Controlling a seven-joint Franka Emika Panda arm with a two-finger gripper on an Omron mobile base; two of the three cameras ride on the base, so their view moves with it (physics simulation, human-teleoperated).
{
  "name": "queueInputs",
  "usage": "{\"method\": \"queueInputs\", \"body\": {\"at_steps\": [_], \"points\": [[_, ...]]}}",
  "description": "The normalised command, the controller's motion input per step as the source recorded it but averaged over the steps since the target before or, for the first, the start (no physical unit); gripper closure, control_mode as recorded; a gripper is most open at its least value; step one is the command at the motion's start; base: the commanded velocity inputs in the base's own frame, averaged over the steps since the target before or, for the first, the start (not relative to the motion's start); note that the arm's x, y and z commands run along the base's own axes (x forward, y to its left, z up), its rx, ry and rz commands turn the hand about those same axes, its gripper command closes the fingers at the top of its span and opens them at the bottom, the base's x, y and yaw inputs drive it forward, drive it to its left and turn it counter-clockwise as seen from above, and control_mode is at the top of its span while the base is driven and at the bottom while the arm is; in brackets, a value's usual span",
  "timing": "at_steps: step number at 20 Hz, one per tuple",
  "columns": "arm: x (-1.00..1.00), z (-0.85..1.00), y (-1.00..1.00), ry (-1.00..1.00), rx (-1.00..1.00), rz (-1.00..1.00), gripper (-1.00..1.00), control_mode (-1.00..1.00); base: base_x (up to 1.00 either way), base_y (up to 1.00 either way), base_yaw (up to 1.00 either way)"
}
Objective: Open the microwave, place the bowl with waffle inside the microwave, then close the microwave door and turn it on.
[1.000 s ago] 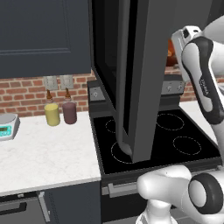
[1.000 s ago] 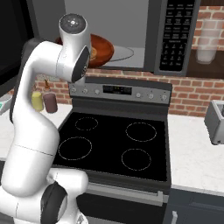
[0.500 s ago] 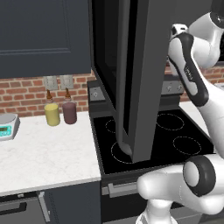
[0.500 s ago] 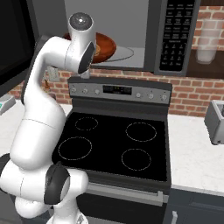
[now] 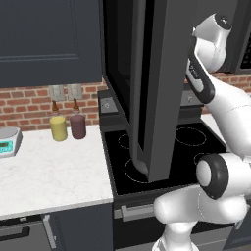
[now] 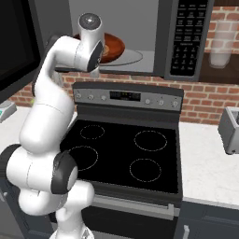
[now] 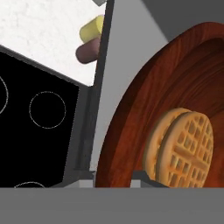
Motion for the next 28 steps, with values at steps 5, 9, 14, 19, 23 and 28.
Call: {"method": "queueInputs", "body": {"at_steps": [5,9,14,19,23,28], "points": [[0.5,0.0,0.01,0.0,-0.01,0.0,1.0,-1.0,0.0,0.0,0.0],[0.36,0.0,0.0,0.0,0.0,0.0,1.0,-1.0,0.0,0.0,0.0],[0.22,-0.08,0.0,0.0,0.0,0.0,1.0,-1.0,0.0,0.0,0.0],[0.2,-0.14,0.0,0.0,0.0,0.0,1.0,-1.0,0.0,0.0,0.0],[0.2,-0.13,0.0,0.0,0.0,0.0,1.0,-1.0,0.0,0.0,0.0],[0.1,-0.22,0.0,0.0,-0.01,0.0,1.0,-1.0,0.0,0.0,0.0]]}}
